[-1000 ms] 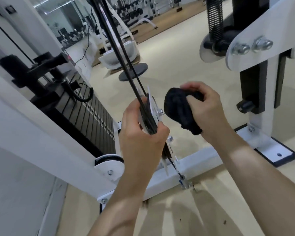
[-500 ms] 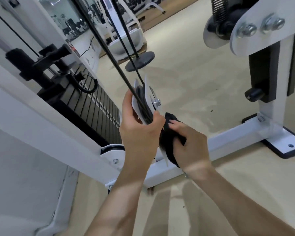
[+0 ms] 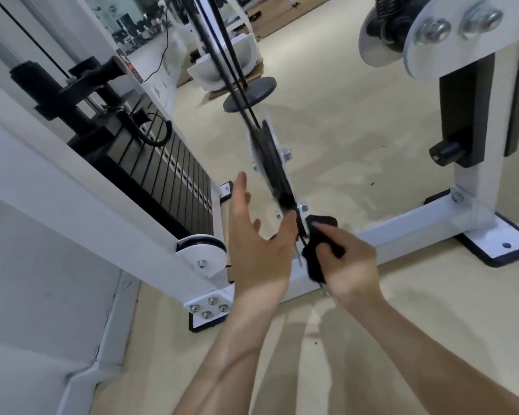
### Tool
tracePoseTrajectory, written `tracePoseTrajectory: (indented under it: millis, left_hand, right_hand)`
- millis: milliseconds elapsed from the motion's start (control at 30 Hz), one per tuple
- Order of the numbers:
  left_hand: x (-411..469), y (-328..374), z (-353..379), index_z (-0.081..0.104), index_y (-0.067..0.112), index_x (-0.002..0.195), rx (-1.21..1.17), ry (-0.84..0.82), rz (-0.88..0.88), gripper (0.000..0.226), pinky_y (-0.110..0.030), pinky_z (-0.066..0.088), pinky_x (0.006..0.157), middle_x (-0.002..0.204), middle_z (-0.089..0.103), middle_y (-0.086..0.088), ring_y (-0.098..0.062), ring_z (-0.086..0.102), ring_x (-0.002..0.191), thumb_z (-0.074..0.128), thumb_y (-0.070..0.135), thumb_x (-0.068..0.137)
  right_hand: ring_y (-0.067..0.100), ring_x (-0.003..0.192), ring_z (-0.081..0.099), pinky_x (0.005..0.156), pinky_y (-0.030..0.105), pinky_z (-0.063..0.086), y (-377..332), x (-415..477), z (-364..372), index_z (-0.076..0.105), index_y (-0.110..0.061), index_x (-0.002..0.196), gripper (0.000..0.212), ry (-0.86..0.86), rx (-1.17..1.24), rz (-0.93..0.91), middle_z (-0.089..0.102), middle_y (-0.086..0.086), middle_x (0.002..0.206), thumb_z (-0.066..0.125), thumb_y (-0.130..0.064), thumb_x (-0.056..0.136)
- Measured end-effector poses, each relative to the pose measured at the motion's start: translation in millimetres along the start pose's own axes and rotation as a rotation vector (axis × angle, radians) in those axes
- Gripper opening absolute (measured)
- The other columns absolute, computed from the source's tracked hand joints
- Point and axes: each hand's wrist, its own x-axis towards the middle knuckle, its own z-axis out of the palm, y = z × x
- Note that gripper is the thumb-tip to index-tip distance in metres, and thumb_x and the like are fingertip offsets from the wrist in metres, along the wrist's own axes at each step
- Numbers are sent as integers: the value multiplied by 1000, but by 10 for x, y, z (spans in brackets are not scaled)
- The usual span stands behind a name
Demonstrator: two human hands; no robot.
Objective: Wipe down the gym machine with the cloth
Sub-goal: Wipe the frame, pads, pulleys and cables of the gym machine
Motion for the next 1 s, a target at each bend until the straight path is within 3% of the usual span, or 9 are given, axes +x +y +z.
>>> tracePoseTrajectory:
  millis: [133,267,367,467,567,667,767,867,1000]
  left_hand:
    - [-236,-279,144,46,30,130,31,-30,-171,51,-5,45,75,112,60,14,8,56,101,68,14,86]
    - [-161,-419,62,50,30,119,222,27,-162,29,-2,42,66,96,61,15,9,59,84,56,15,94]
    - [-246,-479,71,57,30,104,274,-65,-142,20,-9,43,66,103,63,9,-5,64,84,54,13,94]
    - [-398,-475,122,53,36,97,239,-94,-138,24,-8,44,63,96,62,12,2,62,79,60,14,92]
    - [-473,-464,82,56,32,103,439,-110,-97,23,-21,48,67,101,54,11,-2,61,76,60,14,89]
    - [-526,-361,100,60,24,112,697,-269,128,31,-31,48,67,106,54,5,-15,59,79,55,10,85]
    - [-602,-294,247,62,15,114,745,-529,288,39,-33,52,76,107,59,-4,-23,61,89,47,5,79]
    - [-714,-387,414,53,10,129,866,-715,308,43,-33,48,91,125,56,-7,-23,54,113,52,8,86]
    - [-735,-651,531,59,20,122,935,-760,322,57,-15,46,77,110,62,8,-8,60,97,69,17,67]
  right_hand:
    - [0,68,59,66,13,46,77,-39,197,66,-32,118,44,29,123,71,70,-11,90,47,-8,86]
    - [9,51,47,56,26,45,307,-209,96,69,-17,117,43,-161,-94,136,62,-2,68,43,3,89]
    - [17,45,51,44,27,42,271,73,-6,70,-23,109,44,18,161,341,69,-2,67,40,2,89]
    - [13,77,63,70,28,53,179,-20,118,68,-18,114,48,8,244,195,72,0,98,38,10,89]
    - [11,75,63,72,22,49,375,-202,21,70,-13,115,45,-231,-35,52,71,0,92,45,12,87]
    - [22,105,62,90,28,46,568,103,-214,71,-12,111,36,-325,-450,-104,68,3,115,48,-4,84]
    - [22,141,29,111,30,26,772,455,-192,52,-16,138,43,-360,-712,-199,39,3,151,49,-16,94]
    - [10,148,2,117,44,9,1060,464,-26,26,-34,149,50,-579,-1033,-153,12,-11,160,36,-37,101]
    - [22,134,39,109,45,27,1157,714,-461,50,-33,128,40,-522,-1114,-384,47,-4,138,43,-32,88]
